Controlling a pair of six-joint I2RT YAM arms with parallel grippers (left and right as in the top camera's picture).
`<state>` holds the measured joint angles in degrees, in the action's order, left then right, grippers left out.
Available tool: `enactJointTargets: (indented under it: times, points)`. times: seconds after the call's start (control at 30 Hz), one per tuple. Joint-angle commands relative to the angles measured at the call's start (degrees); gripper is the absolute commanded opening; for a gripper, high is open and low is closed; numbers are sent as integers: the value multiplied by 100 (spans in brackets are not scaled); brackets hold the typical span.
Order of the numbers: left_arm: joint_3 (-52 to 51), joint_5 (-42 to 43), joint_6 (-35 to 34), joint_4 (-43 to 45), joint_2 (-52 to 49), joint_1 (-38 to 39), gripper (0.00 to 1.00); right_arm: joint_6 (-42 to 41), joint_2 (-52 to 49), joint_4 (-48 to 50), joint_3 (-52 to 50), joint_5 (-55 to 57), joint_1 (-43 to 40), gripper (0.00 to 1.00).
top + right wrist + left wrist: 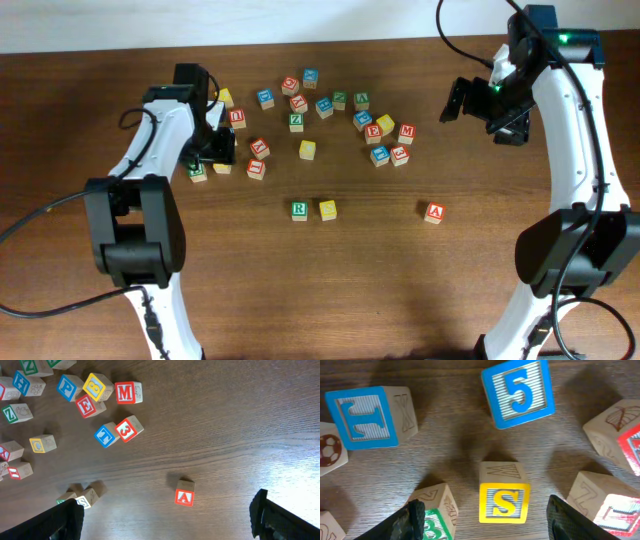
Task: Spell out RSS
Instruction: 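Carry the yellow S and place it right of the first S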
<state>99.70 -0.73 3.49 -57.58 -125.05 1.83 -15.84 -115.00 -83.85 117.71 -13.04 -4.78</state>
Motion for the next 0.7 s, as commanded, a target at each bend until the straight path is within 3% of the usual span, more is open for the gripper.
enactJointTargets:
  times: [0.0,0.27,0.47,0.67]
  points:
    - [-35,232,52,35,-85,-13,68,42,35,-11,59,-46,24,98]
    - [-35,293,50,201,-461,-7,56,42,35,-11,59,-46,24,98]
    - [249,297,50,-37,-542,-7,54,42,35,-11,59,-46,24,98]
    - [431,444,48,-181,-538,-7,24,42,35,-11,59,-46,24,98]
